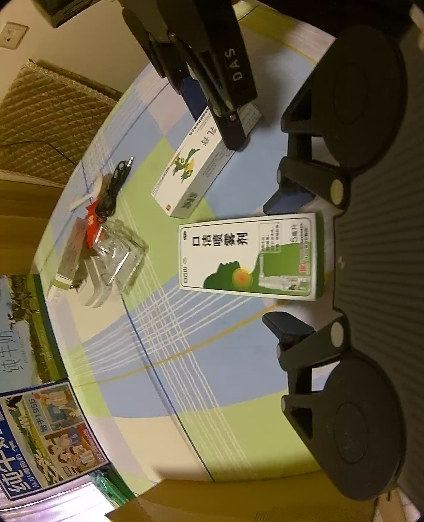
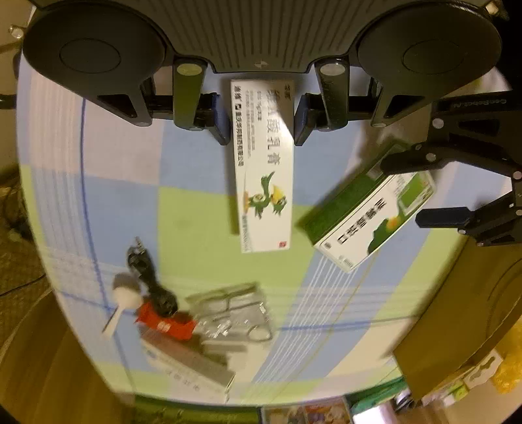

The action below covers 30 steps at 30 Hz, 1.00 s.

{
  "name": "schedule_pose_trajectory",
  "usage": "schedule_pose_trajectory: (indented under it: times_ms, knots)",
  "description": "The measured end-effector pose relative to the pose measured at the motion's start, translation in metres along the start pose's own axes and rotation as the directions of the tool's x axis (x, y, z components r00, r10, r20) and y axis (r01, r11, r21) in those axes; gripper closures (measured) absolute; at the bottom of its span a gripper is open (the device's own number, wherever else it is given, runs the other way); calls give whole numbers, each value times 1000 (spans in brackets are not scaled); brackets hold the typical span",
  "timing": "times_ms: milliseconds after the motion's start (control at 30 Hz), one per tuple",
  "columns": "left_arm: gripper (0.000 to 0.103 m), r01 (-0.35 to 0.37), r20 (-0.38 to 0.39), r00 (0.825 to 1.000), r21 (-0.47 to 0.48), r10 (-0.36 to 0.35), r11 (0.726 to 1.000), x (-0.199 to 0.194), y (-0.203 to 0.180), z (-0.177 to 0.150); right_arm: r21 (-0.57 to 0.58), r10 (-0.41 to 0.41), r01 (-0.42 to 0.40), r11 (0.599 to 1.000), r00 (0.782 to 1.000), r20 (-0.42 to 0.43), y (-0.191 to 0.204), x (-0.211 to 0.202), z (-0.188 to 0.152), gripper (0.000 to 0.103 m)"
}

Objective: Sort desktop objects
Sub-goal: 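Grasp the green-and-white spray box with the left tool while the right tool grasps the white ointment box, then carry the spray box and ointment box toward the cardboard box with both tools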

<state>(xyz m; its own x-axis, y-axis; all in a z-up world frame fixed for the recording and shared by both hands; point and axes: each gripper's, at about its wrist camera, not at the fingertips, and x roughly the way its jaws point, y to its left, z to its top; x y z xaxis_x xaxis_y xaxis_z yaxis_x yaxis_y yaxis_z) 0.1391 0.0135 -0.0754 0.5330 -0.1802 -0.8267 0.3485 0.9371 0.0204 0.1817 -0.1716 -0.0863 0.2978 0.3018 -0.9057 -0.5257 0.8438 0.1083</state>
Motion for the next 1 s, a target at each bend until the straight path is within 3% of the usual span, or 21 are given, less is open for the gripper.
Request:
schedule_pose_trajectory:
  times_ms: [200, 400, 700, 800, 1000]
  knots:
    - [43, 19, 21, 1000, 17, -19, 1000, 16, -1, 4, 63, -9, 5, 998, 997, 72, -5, 2, -3, 61]
    - [52, 29, 28, 999, 10, -30, 1000, 24, -2, 11, 40, -15, 9, 999, 990, 144, -4, 3, 1, 61]
    - [52, 25, 19, 999, 14, -26, 1000, 28, -3, 7, -38, -55, 63, 997, 984, 171, 3, 13, -1, 61]
    - [52, 19, 17, 1000, -3, -19, 1000, 29, -4, 7, -55, -69, 80, 995, 981, 180, 6, 15, -2, 67]
    - [53, 16, 15, 1000, -24, -16, 1000, 26, -5, 5, -7, -62, 65, 998, 978, 199, 2, 12, -3, 68]
